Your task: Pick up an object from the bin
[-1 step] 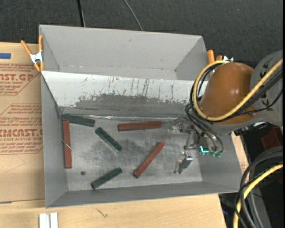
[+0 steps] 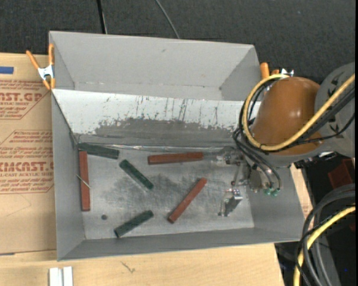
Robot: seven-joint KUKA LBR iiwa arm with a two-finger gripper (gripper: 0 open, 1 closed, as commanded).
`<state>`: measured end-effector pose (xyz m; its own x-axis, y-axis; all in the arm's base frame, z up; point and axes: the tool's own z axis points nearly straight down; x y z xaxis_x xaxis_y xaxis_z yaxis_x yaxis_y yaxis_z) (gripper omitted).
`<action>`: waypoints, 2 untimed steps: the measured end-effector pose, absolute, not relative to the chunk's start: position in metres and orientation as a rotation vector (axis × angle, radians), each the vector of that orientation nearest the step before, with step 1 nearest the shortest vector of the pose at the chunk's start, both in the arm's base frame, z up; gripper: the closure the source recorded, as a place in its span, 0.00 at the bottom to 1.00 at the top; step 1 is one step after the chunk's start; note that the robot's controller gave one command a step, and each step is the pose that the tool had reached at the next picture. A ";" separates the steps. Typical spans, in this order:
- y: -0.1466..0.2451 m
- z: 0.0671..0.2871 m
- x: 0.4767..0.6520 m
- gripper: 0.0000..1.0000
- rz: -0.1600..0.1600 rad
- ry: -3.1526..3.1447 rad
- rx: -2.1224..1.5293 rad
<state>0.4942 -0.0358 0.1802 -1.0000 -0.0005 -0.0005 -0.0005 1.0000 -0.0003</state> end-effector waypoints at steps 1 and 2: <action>-0.009 0.118 0.499 0.00 -0.002 3.086 -0.550; 0.002 0.092 0.497 0.00 0.003 3.037 -0.817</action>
Offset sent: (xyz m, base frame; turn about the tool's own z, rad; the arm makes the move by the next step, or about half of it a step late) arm 0.0034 0.0451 -0.0526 -0.5275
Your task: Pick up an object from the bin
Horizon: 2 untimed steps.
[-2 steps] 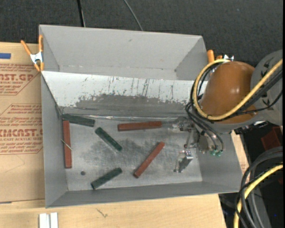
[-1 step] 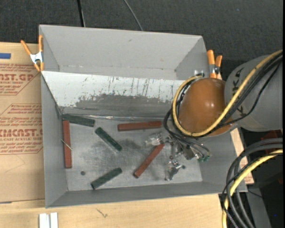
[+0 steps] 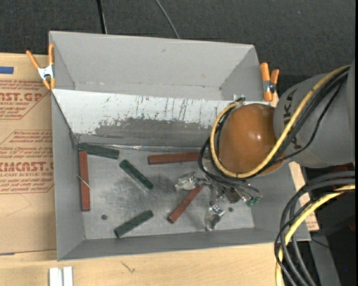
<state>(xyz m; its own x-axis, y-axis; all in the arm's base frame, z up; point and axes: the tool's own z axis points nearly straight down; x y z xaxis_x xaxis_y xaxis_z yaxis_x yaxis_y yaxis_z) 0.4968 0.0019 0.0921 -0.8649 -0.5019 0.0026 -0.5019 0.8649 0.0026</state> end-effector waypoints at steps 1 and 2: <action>0.023 0.135 0.514 0.00 -0.001 -2.962 1.053; 0.020 0.087 0.512 0.00 -0.002 -3.086 0.600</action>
Offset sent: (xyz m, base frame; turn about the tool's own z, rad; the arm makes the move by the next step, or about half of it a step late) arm 0.0139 0.0171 -0.0221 0.1842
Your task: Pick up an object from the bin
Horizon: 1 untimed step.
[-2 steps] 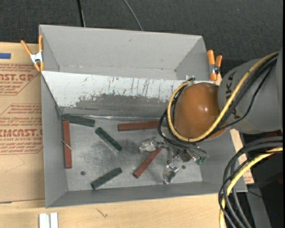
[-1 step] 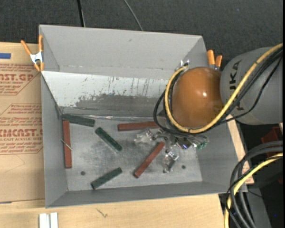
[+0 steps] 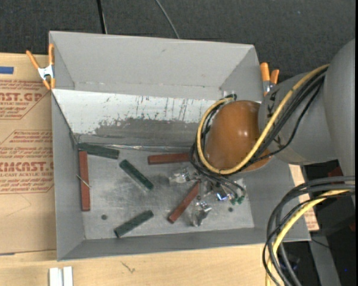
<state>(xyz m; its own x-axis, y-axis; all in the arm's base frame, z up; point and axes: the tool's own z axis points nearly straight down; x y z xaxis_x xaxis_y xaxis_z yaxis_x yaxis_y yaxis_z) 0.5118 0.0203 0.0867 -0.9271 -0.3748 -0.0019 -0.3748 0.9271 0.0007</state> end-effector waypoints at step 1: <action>0.019 0.073 0.516 1.00 0.004 2.721 -1.575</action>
Offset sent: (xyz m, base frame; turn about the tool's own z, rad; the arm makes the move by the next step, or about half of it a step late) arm 0.0000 0.0000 0.0000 0.0000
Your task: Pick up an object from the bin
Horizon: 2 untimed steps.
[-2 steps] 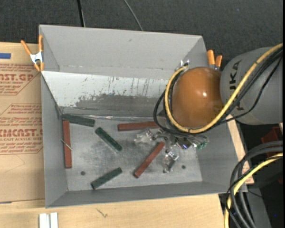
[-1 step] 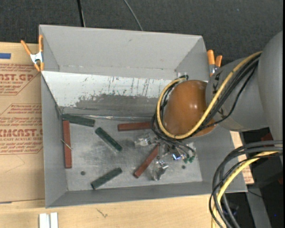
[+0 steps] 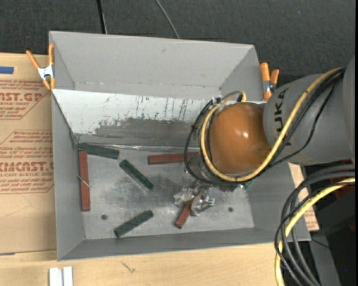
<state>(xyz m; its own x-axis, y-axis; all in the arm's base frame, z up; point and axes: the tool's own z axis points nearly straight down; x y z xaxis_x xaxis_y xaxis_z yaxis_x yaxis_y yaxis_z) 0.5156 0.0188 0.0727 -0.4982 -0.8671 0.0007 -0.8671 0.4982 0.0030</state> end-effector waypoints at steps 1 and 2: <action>0.019 0.073 0.516 1.00 -0.004 -2.718 1.571; 0.019 0.079 0.515 1.00 -0.005 -2.720 1.571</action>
Offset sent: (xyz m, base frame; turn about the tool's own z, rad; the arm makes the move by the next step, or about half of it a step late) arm 0.0001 -0.0001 0.0354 0.0000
